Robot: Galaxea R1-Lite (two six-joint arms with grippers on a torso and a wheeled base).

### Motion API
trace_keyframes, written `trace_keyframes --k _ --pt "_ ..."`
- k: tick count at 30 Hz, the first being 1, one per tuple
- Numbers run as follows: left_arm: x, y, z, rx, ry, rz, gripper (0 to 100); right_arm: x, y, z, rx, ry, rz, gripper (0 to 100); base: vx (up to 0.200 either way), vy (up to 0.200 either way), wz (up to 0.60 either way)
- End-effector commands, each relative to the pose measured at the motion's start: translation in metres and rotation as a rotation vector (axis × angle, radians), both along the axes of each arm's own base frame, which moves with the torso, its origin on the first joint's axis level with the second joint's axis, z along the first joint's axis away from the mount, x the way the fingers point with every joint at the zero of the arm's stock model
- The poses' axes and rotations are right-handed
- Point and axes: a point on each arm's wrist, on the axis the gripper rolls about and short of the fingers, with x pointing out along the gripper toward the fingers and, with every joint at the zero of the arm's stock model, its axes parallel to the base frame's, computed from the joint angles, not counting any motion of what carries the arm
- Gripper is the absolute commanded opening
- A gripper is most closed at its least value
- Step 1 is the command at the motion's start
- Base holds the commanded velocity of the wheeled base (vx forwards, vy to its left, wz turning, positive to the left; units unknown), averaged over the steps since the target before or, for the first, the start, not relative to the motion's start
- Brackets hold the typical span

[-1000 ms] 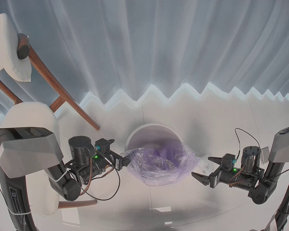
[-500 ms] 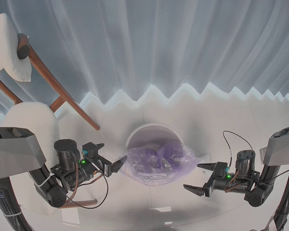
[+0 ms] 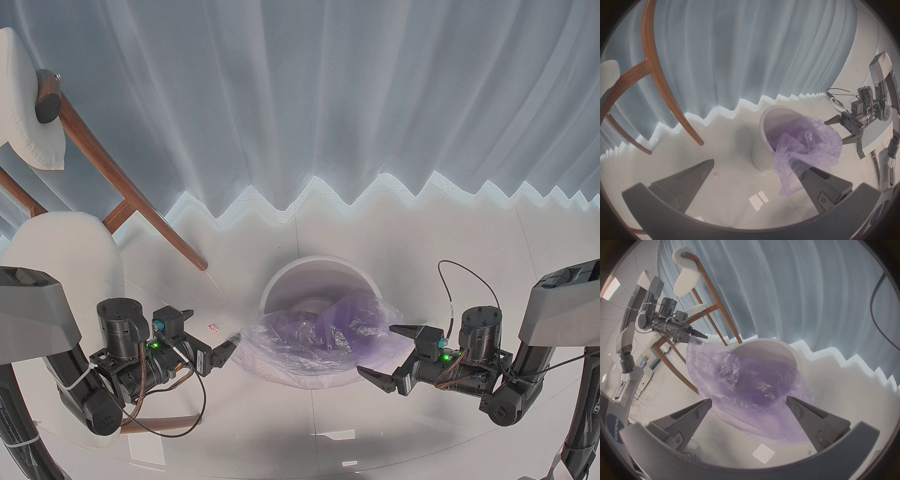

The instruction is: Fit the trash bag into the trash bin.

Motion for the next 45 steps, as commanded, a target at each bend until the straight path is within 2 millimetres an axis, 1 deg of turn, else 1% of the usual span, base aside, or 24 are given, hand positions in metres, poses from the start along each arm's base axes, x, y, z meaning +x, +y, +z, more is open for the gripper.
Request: trace_keyframes --k 1,2,7,8,13,16,22,24,29,32,35,39,41,45 --pt "0.000 0.002 0.000 0.000 0.001 0.006 100 0.003 0.010 -0.009 -0.006 0.015 0.026 100 0.000 0.000 0.00" --pt "-0.001 0.002 0.000 0.000 0.000 0.004 100 0.008 0.015 -0.010 0.003 0.004 0.033 100 0.000 0.000 0.00" --pt "-0.001 0.002 0.001 -0.002 -0.005 0.003 100 0.019 0.019 -0.005 0.032 -0.029 0.027 100 0.000 0.000 0.00" --pt "-0.001 0.002 0.001 -0.003 -0.004 0.003 100 0.020 0.019 -0.004 0.037 -0.035 0.025 0 0.000 0.000 0.00" --pt "-0.001 0.001 0.000 -0.004 -0.001 -0.005 100 0.021 0.018 0.004 0.057 -0.052 0.014 0 0.000 0.000 0.00" --pt "-0.001 0.000 0.001 -0.005 -0.003 -0.008 100 0.021 0.016 0.005 0.059 -0.053 0.008 0 0.000 0.000 0.00" --pt "0.002 0.001 0.003 -0.012 -0.015 -0.005 100 0.034 0.015 0.017 0.096 -0.110 -0.010 0 0.000 0.000 0.00" --pt "0.003 0.002 0.003 -0.014 -0.020 -0.002 100 0.036 0.015 0.019 0.107 -0.117 -0.009 0 0.000 0.000 0.00" --pt "0.007 0.001 0.007 -0.034 -0.043 -0.037 100 0.044 0.021 0.033 0.233 -0.144 0.029 0 0.000 0.000 0.00" --pt "0.008 0.003 0.011 -0.055 -0.068 -0.065 100 0.048 0.023 0.039 0.271 -0.146 0.037 0 0.000 0.000 0.00" --pt "0.008 0.006 0.021 -0.086 -0.115 -0.127 100 0.047 0.023 0.048 0.306 -0.139 0.061 0 0.000 0.000 0.00" --pt "0.008 0.007 0.032 -0.103 -0.149 -0.162 100 0.045 0.022 0.049 0.306 -0.133 0.066 0 0.000 0.000 0.00" --pt "0.008 0.006 0.036 -0.103 -0.156 -0.165 100 0.045 0.022 0.048 0.305 -0.130 0.065 0 0.200 0.000 0.00" --pt "0.005 0.005 0.036 -0.104 -0.150 -0.173 100 0.045 0.023 0.047 0.305 -0.128 0.065 0 0.200 0.000 0.00"
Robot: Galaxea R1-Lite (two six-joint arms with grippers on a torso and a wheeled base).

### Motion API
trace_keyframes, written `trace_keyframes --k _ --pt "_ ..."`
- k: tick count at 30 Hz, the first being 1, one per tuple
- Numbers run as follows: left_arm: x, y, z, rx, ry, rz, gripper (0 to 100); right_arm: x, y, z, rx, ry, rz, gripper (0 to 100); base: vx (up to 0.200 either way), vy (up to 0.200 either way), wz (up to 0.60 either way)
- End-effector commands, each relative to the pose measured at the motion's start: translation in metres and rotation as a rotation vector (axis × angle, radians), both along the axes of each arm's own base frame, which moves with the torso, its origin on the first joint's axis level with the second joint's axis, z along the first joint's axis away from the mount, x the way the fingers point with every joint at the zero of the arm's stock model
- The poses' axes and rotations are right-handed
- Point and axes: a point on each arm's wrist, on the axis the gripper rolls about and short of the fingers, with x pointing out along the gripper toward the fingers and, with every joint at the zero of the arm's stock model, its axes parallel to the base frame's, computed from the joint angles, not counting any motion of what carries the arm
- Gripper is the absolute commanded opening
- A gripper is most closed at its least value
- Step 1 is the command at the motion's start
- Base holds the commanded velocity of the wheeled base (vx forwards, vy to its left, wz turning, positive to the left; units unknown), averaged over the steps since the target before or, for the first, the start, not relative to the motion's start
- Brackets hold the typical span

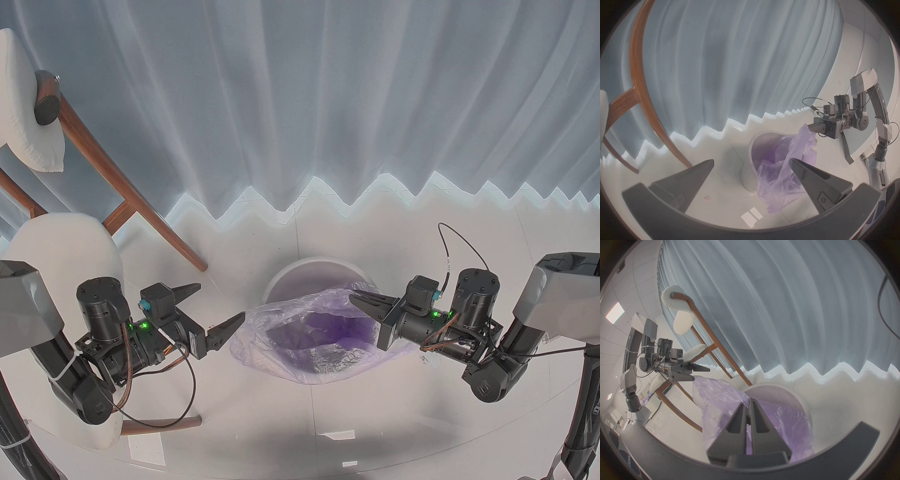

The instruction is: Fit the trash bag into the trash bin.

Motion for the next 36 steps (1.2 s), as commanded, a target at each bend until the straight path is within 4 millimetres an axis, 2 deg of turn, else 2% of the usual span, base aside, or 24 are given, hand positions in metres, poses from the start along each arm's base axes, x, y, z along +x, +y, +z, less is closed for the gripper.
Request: trace_keyframes --k 1,3,11,18,22,25,26,27,28,32,36 --pt "-0.005 -0.001 0.003 -0.004 -0.010 -0.010 100 0.000 0.000 0.002 0.002 -0.004 0.001 0 0.200 0.000 0.00" --pt "-0.008 -0.004 0.002 -0.006 -0.012 -0.022 100 0.000 0.000 0.002 0.003 -0.007 0.001 0 0.200 0.000 0.00" --pt "-0.023 -0.014 0.005 -0.019 -0.027 -0.076 100 0.000 -0.001 0.002 0.003 -0.003 -0.002 0 0.000 0.000 0.00" --pt "-0.059 -0.014 0.019 -0.032 -0.040 -0.134 100 0.009 0.001 0.011 0.010 0.002 -0.006 0 0.000 0.000 0.00" --pt "-0.076 -0.014 0.014 -0.014 -0.002 -0.163 100 0.025 0.001 0.019 0.028 -0.002 -0.022 0 0.000 0.000 0.00" --pt "-0.078 -0.013 0.013 -0.008 0.003 -0.165 100 0.035 0.000 0.024 0.030 -0.004 -0.031 0 0.000 0.000 0.00" --pt "-0.077 -0.014 0.013 -0.010 -0.001 -0.162 100 0.043 -0.001 0.026 0.029 -0.001 -0.039 0 0.000 0.000 0.00" --pt "-0.077 -0.014 0.013 -0.010 -0.001 -0.162 100 0.043 -0.001 0.026 0.029 -0.001 -0.039 0 0.000 0.000 0.00" --pt "-0.077 -0.014 0.014 -0.012 -0.003 -0.162 100 0.054 -0.002 0.025 0.028 0.002 -0.050 0 0.000 0.000 0.00" --pt "-0.078 -0.013 0.014 -0.009 -0.001 -0.158 100 0.073 -0.003 0.021 0.036 -0.004 -0.056 0 0.000 0.000 0.00" --pt "-0.085 -0.010 0.015 -0.009 -0.004 -0.159 100 0.085 -0.005 0.017 0.035 0.002 -0.055 0 0.000 0.000 0.00"
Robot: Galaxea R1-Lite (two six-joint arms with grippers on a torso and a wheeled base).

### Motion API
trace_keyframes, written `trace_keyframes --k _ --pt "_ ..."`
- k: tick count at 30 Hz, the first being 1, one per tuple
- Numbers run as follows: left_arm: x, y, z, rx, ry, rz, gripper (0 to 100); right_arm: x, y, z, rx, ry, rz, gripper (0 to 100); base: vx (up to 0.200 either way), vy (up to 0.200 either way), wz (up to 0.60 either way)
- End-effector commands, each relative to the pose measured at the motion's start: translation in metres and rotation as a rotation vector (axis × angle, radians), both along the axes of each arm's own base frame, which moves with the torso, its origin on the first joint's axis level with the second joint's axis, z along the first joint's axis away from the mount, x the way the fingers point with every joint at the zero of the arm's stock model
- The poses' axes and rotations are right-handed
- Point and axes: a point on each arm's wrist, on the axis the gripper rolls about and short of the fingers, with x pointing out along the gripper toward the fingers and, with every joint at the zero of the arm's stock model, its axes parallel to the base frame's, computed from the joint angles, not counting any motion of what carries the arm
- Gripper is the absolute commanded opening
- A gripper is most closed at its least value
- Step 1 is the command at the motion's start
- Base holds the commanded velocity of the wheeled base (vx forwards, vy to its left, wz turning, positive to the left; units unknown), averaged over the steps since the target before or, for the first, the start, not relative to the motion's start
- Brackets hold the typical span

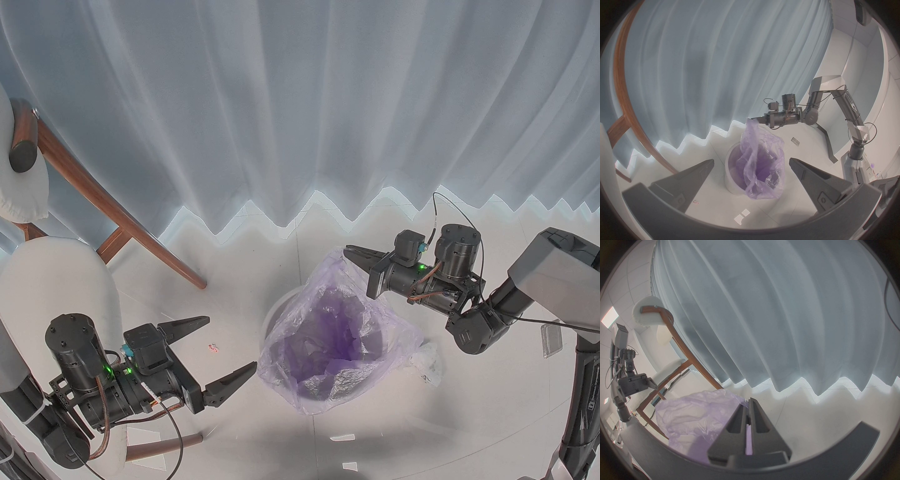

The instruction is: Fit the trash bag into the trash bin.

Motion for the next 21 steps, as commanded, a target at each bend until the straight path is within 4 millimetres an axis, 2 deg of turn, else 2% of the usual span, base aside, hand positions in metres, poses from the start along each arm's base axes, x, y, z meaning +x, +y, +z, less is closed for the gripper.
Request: trace_keyframes --k 1,7,10,11,14,18,21 --pt "-0.009 0.003 0.001 0.004 -0.002 -0.003 100 0.019 -0.004 -0.014 -0.005 0.025 -0.008 0 0.000 0.000 0.00" --pt "-0.012 0.006 0.002 0.001 0.005 0.004 100 0.028 -0.002 -0.023 -0.008 0.036 -0.008 0 0.000 0.000 0.00" --pt "-0.013 0.006 0.003 -0.004 0.002 0.003 100 0.032 -0.001 -0.021 -0.005 0.024 -0.008 0 0.000 0.000 0.00" --pt "-0.015 0.005 0.006 -0.017 -0.004 -0.002 100 0.033 -0.001 -0.020 -0.001 0.016 -0.008 100 0.000 0.000 0.00" --pt "-0.020 0.005 0.010 -0.050 0.003 -0.005 100 0.034 -0.001 -0.017 0.014 0.018 -0.008 100 0.000 0.000 0.00" --pt "-0.045 0.008 0.020 -0.166 0.055 0.028 100 0.023 -0.009 0.016 0.104 0.028 -0.023 100 0.000 0.000 0.00" --pt "-0.065 0.006 0.037 -0.320 0.082 -0.001 100 0.008 -0.028 0.039 0.137 0.086 -0.060 100 0.000 0.000 0.00"
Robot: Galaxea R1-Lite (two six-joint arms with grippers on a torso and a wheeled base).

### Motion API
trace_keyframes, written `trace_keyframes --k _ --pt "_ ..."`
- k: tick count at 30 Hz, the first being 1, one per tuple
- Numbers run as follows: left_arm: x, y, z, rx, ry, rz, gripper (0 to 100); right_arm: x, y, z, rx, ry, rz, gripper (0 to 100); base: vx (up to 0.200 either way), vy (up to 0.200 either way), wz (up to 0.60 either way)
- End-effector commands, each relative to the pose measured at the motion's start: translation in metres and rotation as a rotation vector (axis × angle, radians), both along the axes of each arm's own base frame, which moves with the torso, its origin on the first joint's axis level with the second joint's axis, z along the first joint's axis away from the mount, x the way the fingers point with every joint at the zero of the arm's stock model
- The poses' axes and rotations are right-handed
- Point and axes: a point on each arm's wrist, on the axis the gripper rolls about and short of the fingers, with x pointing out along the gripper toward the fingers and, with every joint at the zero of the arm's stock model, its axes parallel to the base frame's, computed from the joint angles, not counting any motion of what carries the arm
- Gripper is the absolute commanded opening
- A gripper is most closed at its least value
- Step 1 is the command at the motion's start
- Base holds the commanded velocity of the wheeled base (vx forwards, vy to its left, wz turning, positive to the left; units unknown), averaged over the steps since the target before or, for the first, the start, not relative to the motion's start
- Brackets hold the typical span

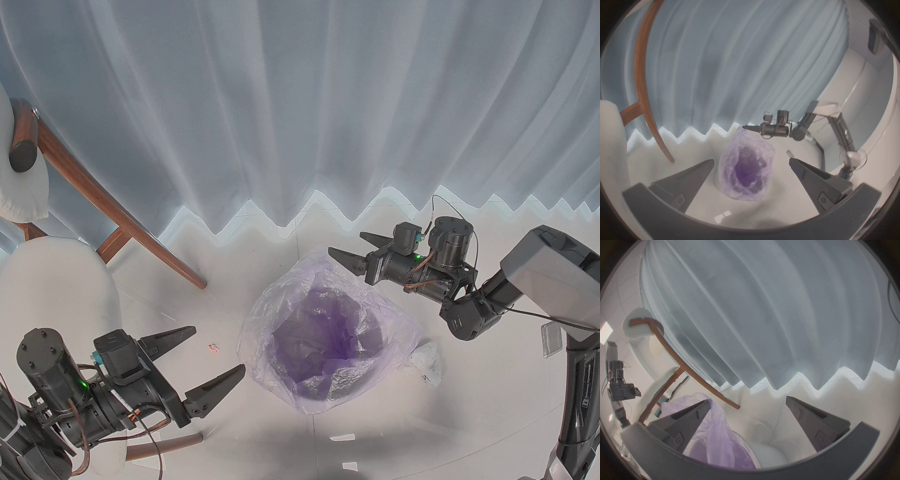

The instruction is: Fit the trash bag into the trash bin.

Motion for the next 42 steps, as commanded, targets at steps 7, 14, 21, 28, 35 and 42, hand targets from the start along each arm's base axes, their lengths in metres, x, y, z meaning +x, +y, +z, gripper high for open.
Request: trace_keyframes --k 7,14,21,28,35,42 --pt "-0.042 0.000 0.027 -0.279 0.083 0.036 100 -0.053 -0.056 0.081 0.081 0.074 -0.119 100 0.000 0.000 0.00" --pt "-0.046 -0.005 0.035 -0.460 0.163 0.047 100 -0.146 -0.053 0.099 0.047 0.280 -0.085 100 0.000 0.000 0.00" --pt "-0.050 -0.009 0.035 -0.499 0.222 -0.004 100 -0.194 -0.051 0.075 -0.026 0.472 -0.106 100 0.000 0.000 0.00" --pt "0.015 -0.051 0.025 -0.295 0.306 -0.074 100 -0.208 -0.049 0.048 -0.100 0.550 -0.183 100 0.000 0.000 0.00" --pt "0.048 -0.067 0.031 -0.012 0.352 -0.031 100 -0.193 -0.042 0.045 -0.156 0.529 -0.290 100 0.000 0.000 0.00" --pt "0.056 -0.082 0.049 0.163 0.427 -0.075 100 -0.192 -0.041 0.043 -0.156 0.530 -0.322 100 0.000 0.000 0.00"
